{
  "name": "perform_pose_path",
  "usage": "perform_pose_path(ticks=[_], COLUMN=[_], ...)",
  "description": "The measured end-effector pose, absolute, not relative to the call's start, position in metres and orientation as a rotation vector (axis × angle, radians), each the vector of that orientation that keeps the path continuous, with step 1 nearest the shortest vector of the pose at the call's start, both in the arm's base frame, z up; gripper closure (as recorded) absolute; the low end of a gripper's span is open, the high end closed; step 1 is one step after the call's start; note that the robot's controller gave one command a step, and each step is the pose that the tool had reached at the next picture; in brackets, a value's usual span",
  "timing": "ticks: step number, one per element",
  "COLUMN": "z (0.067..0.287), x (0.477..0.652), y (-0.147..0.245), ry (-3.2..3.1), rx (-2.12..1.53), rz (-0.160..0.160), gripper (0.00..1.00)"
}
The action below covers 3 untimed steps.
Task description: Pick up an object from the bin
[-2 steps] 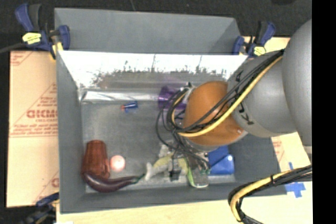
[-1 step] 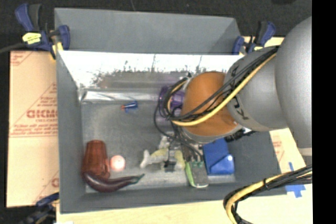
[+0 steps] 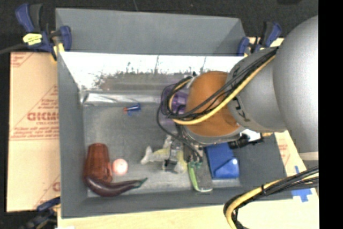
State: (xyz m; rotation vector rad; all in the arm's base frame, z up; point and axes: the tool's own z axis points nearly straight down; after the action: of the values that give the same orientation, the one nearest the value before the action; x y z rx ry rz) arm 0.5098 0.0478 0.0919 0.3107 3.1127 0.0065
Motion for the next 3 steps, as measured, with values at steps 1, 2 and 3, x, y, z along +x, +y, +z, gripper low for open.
perform_pose_path(ticks=[1,2,3], z=[0.0905,0.0913,0.0969], x=[0.5056,0.5026,0.5006], y=[0.0486,0.0534,0.0457], ry=[3.128,3.128,3.129], rx=[-0.013,0.133,0.015], rz=[0.004,0.005,0.002], gripper=[1.00,1.00,1.00])
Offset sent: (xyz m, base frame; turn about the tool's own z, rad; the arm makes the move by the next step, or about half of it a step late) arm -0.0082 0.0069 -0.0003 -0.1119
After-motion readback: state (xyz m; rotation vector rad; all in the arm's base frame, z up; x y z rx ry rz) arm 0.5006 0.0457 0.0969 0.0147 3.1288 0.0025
